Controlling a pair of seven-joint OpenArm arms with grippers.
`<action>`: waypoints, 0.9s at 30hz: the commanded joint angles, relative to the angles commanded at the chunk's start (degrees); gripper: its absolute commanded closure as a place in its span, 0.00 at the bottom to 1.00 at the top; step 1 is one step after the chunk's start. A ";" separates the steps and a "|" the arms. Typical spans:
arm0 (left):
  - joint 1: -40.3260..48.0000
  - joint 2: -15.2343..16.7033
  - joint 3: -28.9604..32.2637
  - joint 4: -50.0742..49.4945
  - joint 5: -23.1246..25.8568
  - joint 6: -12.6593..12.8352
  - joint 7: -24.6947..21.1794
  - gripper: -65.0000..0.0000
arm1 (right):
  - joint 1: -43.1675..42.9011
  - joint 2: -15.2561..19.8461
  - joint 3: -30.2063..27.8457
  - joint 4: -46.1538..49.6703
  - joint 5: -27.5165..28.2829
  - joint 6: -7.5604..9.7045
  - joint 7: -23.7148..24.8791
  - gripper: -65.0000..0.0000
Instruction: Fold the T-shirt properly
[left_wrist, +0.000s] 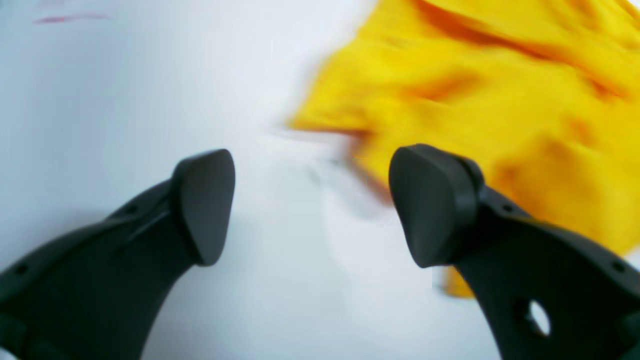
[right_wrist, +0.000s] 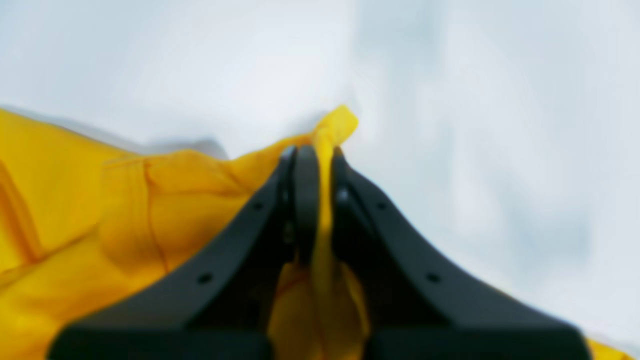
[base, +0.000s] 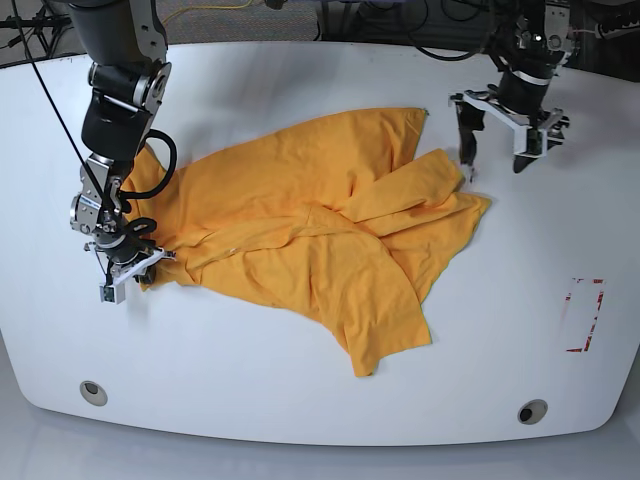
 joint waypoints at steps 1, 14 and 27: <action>0.00 0.00 1.32 0.00 0.00 0.00 0.00 0.25 | -0.09 0.00 0.00 0.00 0.00 0.09 0.00 1.00; -0.44 1.85 13.19 -3.34 -0.09 0.09 0.00 0.21 | -4.48 -0.44 0.00 6.77 0.09 0.09 -0.26 1.00; -0.53 3.60 13.36 -10.46 0.09 0.35 0.00 0.13 | -5.10 -0.44 -0.09 6.77 0.09 0.09 -0.26 1.00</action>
